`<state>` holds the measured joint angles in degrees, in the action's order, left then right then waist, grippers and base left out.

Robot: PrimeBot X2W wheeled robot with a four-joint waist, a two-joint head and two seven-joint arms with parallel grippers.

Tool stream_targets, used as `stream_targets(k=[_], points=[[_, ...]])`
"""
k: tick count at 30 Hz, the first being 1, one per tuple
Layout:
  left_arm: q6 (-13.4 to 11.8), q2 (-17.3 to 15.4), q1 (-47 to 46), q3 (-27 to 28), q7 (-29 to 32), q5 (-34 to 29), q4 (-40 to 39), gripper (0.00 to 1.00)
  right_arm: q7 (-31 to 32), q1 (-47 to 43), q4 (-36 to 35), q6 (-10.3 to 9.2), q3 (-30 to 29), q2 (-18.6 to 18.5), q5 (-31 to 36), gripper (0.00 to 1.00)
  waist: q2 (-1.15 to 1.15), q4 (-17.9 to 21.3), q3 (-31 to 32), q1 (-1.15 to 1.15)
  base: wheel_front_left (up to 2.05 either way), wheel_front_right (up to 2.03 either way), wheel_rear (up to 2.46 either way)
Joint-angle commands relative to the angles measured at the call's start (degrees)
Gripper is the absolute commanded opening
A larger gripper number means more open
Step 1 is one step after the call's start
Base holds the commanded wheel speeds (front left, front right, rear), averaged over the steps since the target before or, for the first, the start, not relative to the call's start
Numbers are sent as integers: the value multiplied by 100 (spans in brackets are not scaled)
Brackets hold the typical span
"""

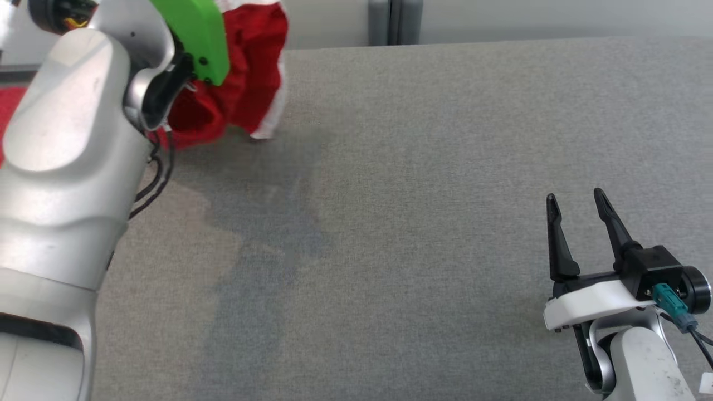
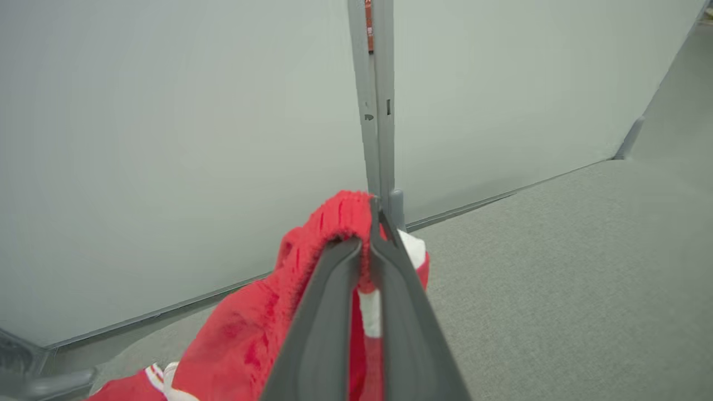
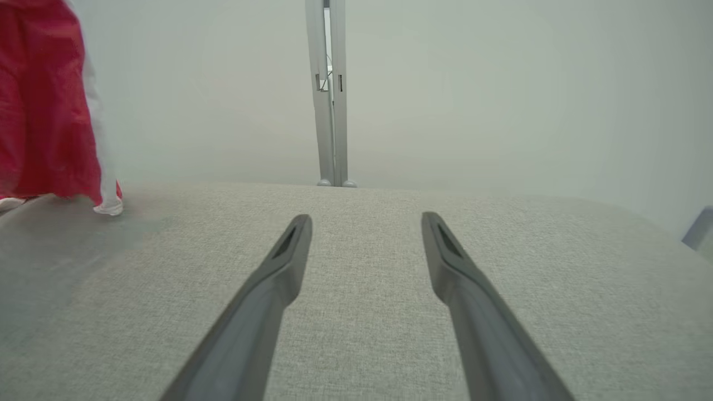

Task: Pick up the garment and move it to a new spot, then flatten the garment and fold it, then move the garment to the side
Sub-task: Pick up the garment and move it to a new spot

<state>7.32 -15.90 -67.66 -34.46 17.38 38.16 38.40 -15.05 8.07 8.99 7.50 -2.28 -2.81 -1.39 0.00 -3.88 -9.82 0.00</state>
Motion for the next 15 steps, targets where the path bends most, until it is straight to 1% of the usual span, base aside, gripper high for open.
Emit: stream_targets(k=[1, 5, 10, 15], points=[[15, 131, -133, -109, 58, 149, -197, 0, -20, -144, 18, -2, -45, -14, -35, 100, 0, 481, 506, 0, 0, 0, 0], [15, 454, -231, -374, 151, 492, -625, 0, -19, -271, 31, -2, -118, -13, -59, 100, 0, 757, 636, 0, 0, 0, 0], [15, 846, -151, -467, 123, 972, -905, 0, -19, -357, -3, -2, -160, -14, -103, 100, 0, 1073, 590, 0, 0, 0, 0], [12, 914, 389, -671, -19, 1268, -1014, 0, -19, -365, -49, -2, -184, -14, -148, 100, 0, 1257, 407, 0, 0, 0, 0]])
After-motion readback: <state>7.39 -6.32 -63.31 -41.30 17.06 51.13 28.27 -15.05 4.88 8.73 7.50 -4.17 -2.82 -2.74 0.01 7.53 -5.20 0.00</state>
